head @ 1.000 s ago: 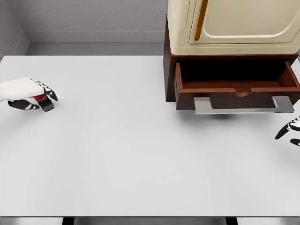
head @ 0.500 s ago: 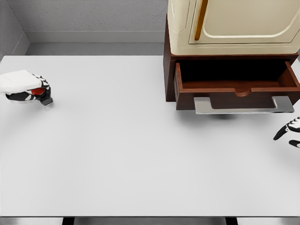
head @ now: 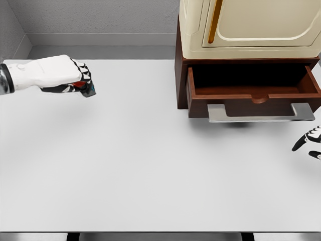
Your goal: Put the switch into the drawer with left arm, and close the drawer with right arm
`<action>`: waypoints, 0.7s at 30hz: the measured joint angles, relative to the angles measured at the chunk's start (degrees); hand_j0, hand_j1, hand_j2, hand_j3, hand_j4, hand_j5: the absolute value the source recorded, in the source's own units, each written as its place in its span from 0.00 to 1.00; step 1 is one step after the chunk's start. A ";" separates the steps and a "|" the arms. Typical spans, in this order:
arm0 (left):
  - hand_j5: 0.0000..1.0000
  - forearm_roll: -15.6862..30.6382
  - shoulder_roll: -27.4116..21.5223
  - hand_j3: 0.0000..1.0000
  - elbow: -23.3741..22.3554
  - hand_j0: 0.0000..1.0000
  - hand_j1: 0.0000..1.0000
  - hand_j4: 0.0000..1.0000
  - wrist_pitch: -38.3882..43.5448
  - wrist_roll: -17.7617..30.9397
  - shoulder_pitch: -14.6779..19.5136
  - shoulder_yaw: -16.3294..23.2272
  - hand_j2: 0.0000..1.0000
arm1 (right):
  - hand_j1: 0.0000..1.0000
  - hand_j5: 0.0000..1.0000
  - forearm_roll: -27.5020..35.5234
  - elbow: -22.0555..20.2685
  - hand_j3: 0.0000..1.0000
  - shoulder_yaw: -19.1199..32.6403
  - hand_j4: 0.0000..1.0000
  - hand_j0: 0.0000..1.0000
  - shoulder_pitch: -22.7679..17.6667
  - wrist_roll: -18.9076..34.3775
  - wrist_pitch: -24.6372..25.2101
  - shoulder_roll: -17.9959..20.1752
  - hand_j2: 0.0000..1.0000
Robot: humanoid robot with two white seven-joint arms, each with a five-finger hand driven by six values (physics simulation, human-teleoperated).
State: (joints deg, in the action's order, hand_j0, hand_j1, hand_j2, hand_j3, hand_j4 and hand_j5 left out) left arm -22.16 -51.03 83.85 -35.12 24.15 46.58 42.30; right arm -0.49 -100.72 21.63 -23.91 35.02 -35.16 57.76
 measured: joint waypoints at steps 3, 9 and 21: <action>0.38 -0.04 1.82 0.38 1.43 0.38 0.38 0.38 -0.04 -0.04 0.79 0.04 0.38 | 0.57 0.57 0.00 -0.01 0.57 0.00 0.57 0.57 0.00 0.00 0.00 0.00 0.57; 0.38 2.72 4.90 0.38 4.00 0.38 0.38 0.38 -0.05 -0.09 1.76 0.05 0.38 | 0.57 0.57 0.00 0.00 0.57 0.00 0.57 0.57 0.00 0.00 0.00 0.00 0.57; 0.38 9.26 8.46 0.38 10.48 0.38 0.38 0.38 -0.06 -0.18 6.85 0.05 0.38 | 0.57 0.57 0.00 -0.02 0.57 0.00 0.57 0.57 0.00 0.00 0.00 0.00 0.57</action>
State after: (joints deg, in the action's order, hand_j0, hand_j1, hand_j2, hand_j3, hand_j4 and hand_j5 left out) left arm -12.90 -42.57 94.32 -35.18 23.97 53.44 42.35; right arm -0.49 -100.74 21.63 -23.91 35.02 -35.16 57.77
